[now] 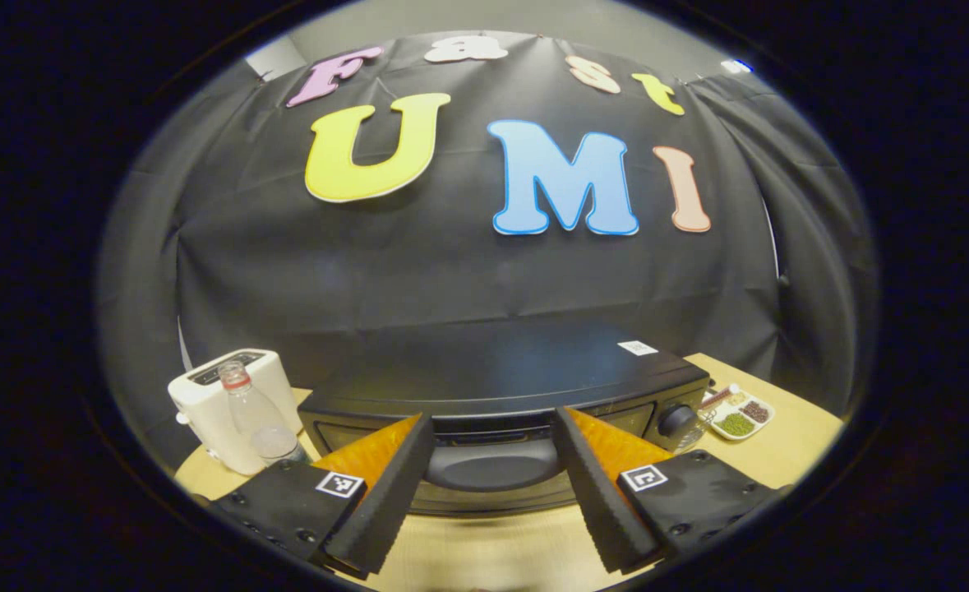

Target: Open the electric oven with the left hand, put the food in, and close the electric oven.

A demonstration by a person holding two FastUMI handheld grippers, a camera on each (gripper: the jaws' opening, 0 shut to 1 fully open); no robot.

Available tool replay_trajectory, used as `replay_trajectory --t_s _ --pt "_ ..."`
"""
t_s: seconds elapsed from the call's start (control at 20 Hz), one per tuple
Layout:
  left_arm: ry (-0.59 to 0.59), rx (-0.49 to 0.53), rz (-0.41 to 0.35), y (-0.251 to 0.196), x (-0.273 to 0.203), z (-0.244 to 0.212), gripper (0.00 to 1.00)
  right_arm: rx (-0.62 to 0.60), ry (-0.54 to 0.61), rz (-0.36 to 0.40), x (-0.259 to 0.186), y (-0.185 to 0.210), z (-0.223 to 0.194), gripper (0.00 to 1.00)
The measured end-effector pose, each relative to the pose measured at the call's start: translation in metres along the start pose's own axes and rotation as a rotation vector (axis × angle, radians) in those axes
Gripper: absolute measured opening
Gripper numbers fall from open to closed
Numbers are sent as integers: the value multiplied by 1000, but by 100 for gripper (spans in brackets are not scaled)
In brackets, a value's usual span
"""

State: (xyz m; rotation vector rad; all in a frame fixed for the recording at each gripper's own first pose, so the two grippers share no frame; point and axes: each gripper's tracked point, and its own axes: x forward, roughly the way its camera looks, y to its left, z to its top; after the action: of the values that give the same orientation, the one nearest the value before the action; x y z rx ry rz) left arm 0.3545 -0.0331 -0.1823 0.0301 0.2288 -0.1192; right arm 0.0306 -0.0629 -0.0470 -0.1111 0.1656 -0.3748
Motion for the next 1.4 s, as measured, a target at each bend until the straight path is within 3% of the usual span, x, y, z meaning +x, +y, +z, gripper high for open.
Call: replay_trajectory --t_s 0.05,0.15,0.65,1.4 --pt "-2 -5 0 0 -5 -1 94 0 -1 1 0 0 0 96" --pt "1 -7 -2 -1 -13 -5 100 2 -3 12 1 0 0 96" --pt "66 1 8 -8 -67 -45 100 4 -18 79 5 0 1 96" --pt "192 14 43 -16 -103 -118 98 -2 25 143 1 -6 -13 96"
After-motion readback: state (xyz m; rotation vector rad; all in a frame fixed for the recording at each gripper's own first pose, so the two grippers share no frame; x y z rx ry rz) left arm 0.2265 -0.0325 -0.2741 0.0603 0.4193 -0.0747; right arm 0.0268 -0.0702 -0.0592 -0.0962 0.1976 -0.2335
